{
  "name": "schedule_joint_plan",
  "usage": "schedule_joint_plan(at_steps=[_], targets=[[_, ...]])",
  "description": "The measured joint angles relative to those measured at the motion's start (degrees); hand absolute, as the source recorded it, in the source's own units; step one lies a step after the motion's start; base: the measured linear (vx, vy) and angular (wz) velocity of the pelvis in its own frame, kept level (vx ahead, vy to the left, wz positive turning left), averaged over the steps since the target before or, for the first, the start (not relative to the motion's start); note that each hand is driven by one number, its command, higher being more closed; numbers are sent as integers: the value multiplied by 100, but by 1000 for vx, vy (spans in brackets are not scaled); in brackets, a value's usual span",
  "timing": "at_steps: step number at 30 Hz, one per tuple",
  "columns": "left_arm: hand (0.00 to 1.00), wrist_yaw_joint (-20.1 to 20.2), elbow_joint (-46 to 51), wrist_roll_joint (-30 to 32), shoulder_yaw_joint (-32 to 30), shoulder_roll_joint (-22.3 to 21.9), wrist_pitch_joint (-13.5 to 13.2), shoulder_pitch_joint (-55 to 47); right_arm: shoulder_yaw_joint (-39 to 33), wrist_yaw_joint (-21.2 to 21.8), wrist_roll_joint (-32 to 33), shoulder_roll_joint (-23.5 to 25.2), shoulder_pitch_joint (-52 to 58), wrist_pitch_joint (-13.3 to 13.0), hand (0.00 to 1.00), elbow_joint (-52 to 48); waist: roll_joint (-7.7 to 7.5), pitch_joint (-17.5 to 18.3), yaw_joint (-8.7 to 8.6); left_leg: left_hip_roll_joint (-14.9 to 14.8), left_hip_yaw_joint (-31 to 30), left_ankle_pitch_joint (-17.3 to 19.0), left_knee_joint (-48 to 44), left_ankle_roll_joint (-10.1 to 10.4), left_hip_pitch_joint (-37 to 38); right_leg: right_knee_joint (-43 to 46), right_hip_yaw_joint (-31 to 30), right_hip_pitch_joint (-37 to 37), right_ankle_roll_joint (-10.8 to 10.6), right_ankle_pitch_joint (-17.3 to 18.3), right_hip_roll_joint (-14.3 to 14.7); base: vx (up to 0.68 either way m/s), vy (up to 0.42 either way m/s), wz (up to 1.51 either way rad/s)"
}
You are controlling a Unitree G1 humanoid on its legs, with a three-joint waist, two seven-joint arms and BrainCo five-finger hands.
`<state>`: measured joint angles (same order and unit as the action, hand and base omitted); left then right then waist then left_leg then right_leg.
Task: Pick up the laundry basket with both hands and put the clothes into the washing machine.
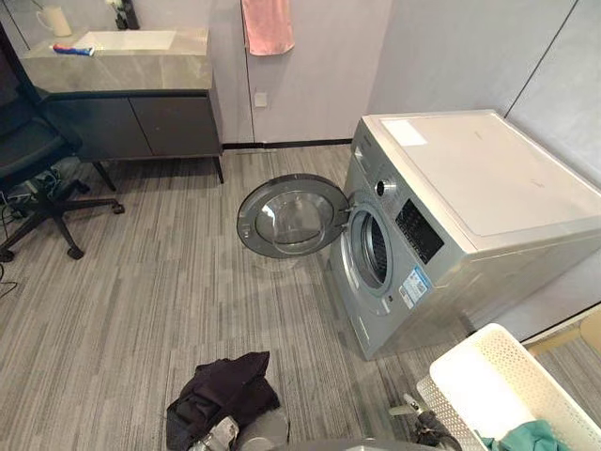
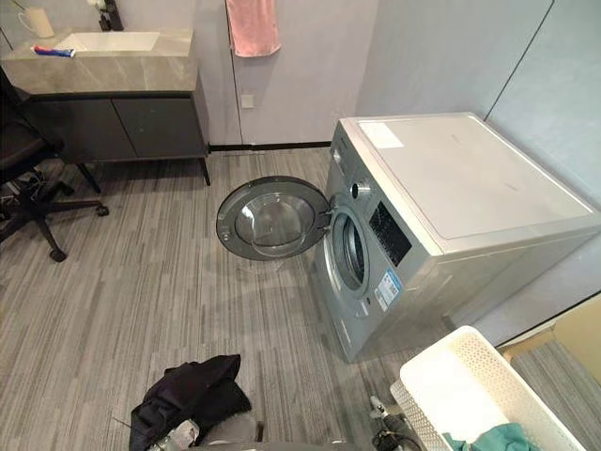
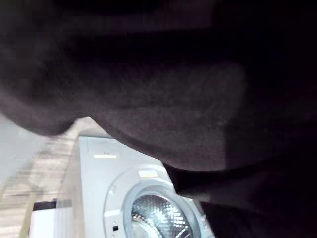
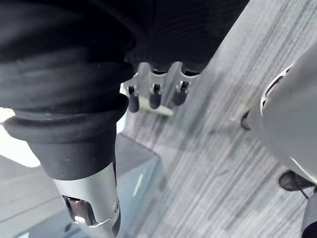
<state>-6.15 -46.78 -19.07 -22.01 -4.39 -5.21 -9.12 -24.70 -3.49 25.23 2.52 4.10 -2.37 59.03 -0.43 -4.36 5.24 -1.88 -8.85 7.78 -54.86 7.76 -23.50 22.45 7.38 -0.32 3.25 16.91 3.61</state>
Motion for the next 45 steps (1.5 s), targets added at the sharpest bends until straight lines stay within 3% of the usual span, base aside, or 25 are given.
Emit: schedule_joint_plan(at_steps=[1,4,5,7,8,9,10,13,17,20,21,23,26,28,29,30,34,35,36,37,38,40,41,43,45], targets=[[100,-4,79,-11,3,18,3,-70,152,-10,2,17,-48,0,0,-32,52,-43,70,-172,16,221,-209,-341,-121,-4,-258,31,8,9,-4,99,122,-85],[100,-8,184,-52,-18,61,5,-94,361,-12,4,114,-85,17,0,-158,-116,-8,26,-666,-50,348,760,-535,-180,-25,-581,-8,-107,54,-163,139,194,-68],[100,-24,184,-54,-27,45,-3,-91,354,-15,4,127,-83,18,0,-161,-149,-5,24,-930,-146,327,1879,-502,19,-24,-796,-5,-254,151,-324,224,385,-48],[100,-43,150,-59,-60,17,-3,-108,304,-26,2,109,-52,9,0,-172,-96,48,21,-1041,-453,211,2970,-317,303,6,-986,54,-535,309,-534,233,448,-38],[100,-41,85,-58,13,1,0,-127,306,-25,1,72,17,3,0,-191,-20,123,30,-1088,-527,49,3244,-34,494,21,-1092,93,-760,440,-687,259,579,-27],[100,-43,42,-55,18,-22,-2,-129,303,-27,1,70,24,6,0,-177,5,156,31,-1071,-337,-228,3145,464,498,15,-1176,175,-876,508,-807,261,577,-47],[100,-55,-30,-55,-22,104,-14,-184,277,-24,-5,144,48,50,0,-43,-174,219,47,-812,23,-79,2826,299,518,-86,-1430,262,-1023,527,-1113,296,511,-44],[100,-42,-131,4,121,250,-4,-67,264,10,19,196,94,130,0,86,-377,504,-118,-376,253,176,2497,-95,444,-520,-1832,449,-1019,-303,-1534,289,422,-7],[100,-15,-119,206,563,267,-2,165,-619,6,221,262,70,126,0,8,-255,519,-121,-197,749,321,2605,-358,656,-64,-2152,57,-984,-1190,-1760,177,417,-45],[100,-9,-80,298,758,273,-2,203,-988,5,240,290,139,120,0,-209,-101,512,-179,-166,1173,340,2896,-624,1095,757,-1787,-490,-426,-1797,-1889,44,293,-61],[100,-12,-69,297,740,279,-4,203,-1027,9,237,286,144,105,0,-248,-64,501,-232,-184,1254,408,2906,-730,1231,1117,-1480,-605,-361,-1734,-1870,-4,206,-47],[100,-12,-83,297,639,282,2,169,-1020,34,225,290,144,92,0,-239,-74,499,-313,-202,1408,503,3012,-805,1436,1652,-1042,-788,-564,-1245,-1679,-5,122,-43],[100,-8,-126,295,601,269,26,145,-1010,112,231,281,190,36,0,-203,-108,480,-370,-201,1584,507,3306,-820,1675,1778,-270,-1022,-900,-385,-1039,5,-42,-36],[100,23,-357,303,587,224,37,190,-990,117,238,337,282,38,0,-144,-241,515,-444,-118,1724,481,3441,-782,1741,841,293,-861,-619,-126,-956,65,-154,-12],[100,93,-584,403,560,183,98,319,-1102,113,260,307,379,33,0,-136,-180,533,-443,-177,1672,373,3490,-645,1714,207,562,-571,-370,-80,-879,306,-267,34],[100,237,-796,635,613,-14,171,516,-1119,71,394,265,629,21,0,41,-154,521,-595,-286,1434,179,3864,-474,2044,-541,979,76,-298,-271,-668,330,-213,39],[100,242,-780,633,680,-36,168,557,-974,74,394,279,601,45,0,41,-194,550,-592,-322,1506,190,3909,-484,2086,-698,974,178,-385,-350,-625,149,-40,9],[100,241,-740,626,649,-37,172,518,-963,72,394,270,579,44,0,34,-128,520,-602,-386,1536,279,3825,-373,2085,-781,988,213,-400,-356,-536,85,-31,-24],[100,245,-565,627,556,-41,167,377,-801,72,394,192,553,44,0,1,-33,450,-570,-562,1619,580,3248,83,1976,-949,989,375,-330,-304,-384,61,-18,-43],[100,240,-442,609,324,-44,166,372,-722,75,425,125,451,43,0,-6,109,210,-507,-862,1363,651,1559,228,1389,-945,869,568,-102,-166,-215,24,-13,-67],[100,238,-405,601,248,-41,167,371,-720,66,458,68,421,33,0,-16,218,150,-425,-942,1120,467,790,172,1083,-855,711,613,-61,-125,-101,27,84,-115],[100,207,-339,411,31,9,164,126,-367,43,475,-16,356,5,0,-151,300,143,-242,-817,532,-678,-572,65,572,-582,56,617,26,4,3,87,90,-153],[100,201,-331,364,-48,41,164,-33,-74,32,473,-25,311,-19,0,-304,247,119,-234,-757,440,-389,-822,-247,271,-576,-262,588,43,5,-17,106,57,-131],[100,172,-330,322,-139,30,168,-112,207,23,466,3,208,-52,0,-460,192,158,-159,-765,208,132,98,-374,173,-556,-743,483,-9,32,-15,147,99,-132],[100,97,-320,296,-116,18,164,-108,413,12,463,92,179,-92,0,-651,245,165,-109,-769,-319,162,1995,-292,326,-556,-1118,394,-42,53,-9,201,160,-108]])
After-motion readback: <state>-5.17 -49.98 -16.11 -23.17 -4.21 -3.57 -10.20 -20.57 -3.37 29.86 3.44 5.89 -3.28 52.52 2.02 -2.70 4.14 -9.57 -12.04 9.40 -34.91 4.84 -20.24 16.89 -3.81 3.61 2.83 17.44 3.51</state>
